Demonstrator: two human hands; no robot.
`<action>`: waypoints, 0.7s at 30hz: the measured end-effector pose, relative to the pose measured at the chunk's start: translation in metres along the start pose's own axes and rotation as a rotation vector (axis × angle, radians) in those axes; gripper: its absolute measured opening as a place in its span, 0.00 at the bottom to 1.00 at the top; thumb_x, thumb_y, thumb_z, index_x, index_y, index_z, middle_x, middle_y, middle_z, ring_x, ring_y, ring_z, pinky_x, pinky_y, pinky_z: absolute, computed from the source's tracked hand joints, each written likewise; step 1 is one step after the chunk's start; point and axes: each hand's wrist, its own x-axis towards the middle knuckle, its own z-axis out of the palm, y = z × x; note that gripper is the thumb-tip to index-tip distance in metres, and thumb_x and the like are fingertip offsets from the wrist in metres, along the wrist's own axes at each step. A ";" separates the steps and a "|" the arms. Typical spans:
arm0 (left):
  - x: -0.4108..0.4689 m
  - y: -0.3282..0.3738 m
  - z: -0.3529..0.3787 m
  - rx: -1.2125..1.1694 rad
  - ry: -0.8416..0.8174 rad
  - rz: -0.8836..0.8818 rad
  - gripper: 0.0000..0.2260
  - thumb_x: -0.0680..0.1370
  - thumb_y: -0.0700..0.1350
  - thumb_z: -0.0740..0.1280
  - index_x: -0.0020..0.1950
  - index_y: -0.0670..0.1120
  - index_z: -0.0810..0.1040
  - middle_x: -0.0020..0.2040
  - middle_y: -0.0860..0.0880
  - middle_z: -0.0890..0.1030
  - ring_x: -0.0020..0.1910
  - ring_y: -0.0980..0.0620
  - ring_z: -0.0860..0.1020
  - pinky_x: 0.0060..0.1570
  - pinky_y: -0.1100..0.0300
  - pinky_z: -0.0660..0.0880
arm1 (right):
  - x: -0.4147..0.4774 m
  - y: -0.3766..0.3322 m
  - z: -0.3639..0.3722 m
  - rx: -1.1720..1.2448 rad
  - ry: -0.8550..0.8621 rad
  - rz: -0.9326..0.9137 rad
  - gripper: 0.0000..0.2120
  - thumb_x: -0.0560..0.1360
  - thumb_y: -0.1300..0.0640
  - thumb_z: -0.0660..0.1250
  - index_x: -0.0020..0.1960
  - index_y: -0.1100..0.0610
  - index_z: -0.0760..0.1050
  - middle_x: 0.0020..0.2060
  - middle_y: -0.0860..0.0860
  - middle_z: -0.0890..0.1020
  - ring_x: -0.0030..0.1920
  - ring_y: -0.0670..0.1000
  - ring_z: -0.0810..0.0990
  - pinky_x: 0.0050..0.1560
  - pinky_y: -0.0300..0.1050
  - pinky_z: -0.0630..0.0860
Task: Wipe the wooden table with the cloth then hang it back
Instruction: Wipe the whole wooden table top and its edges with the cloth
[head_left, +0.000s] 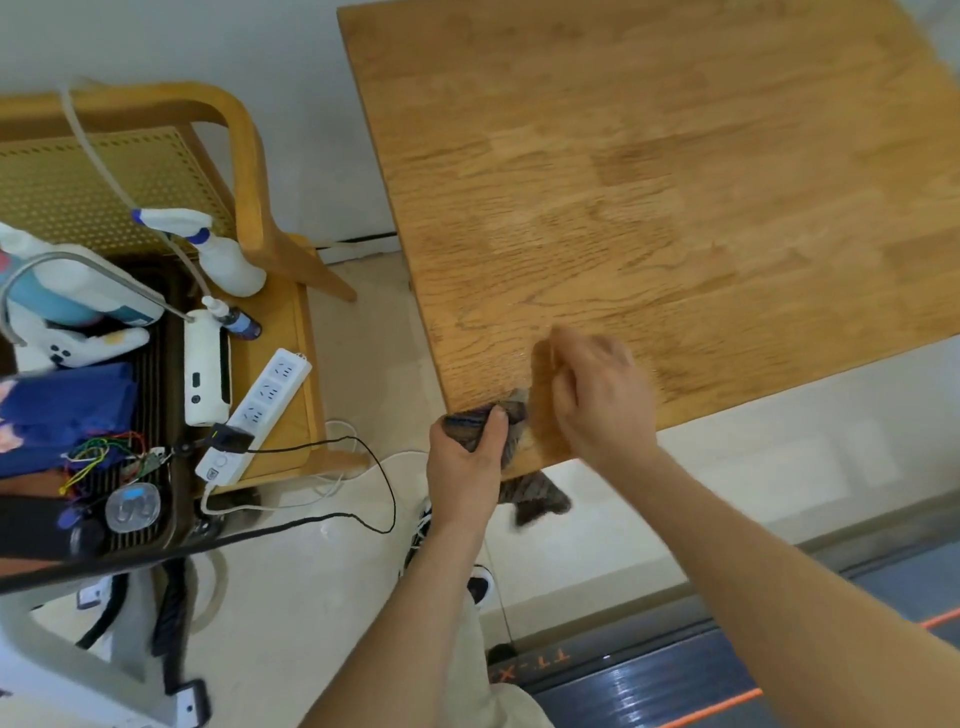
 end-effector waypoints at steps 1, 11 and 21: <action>0.002 -0.001 -0.001 0.004 -0.002 0.001 0.20 0.74 0.57 0.69 0.59 0.47 0.72 0.50 0.54 0.80 0.50 0.55 0.79 0.48 0.60 0.76 | 0.022 0.009 0.000 -0.021 -0.021 0.020 0.17 0.76 0.57 0.53 0.61 0.54 0.73 0.61 0.52 0.80 0.62 0.61 0.75 0.52 0.52 0.74; 0.082 0.064 0.003 0.113 0.132 0.124 0.28 0.72 0.61 0.69 0.65 0.47 0.71 0.53 0.54 0.80 0.51 0.55 0.78 0.51 0.58 0.74 | 0.067 0.023 0.028 -0.150 -0.037 0.079 0.25 0.79 0.51 0.51 0.77 0.48 0.60 0.77 0.48 0.60 0.77 0.48 0.55 0.74 0.53 0.53; 0.203 0.163 0.000 0.033 0.096 0.135 0.24 0.70 0.60 0.73 0.57 0.50 0.69 0.53 0.54 0.77 0.53 0.52 0.77 0.51 0.60 0.71 | 0.098 0.020 0.016 -0.088 -0.049 0.003 0.22 0.73 0.53 0.55 0.66 0.57 0.72 0.63 0.58 0.73 0.64 0.60 0.69 0.63 0.59 0.68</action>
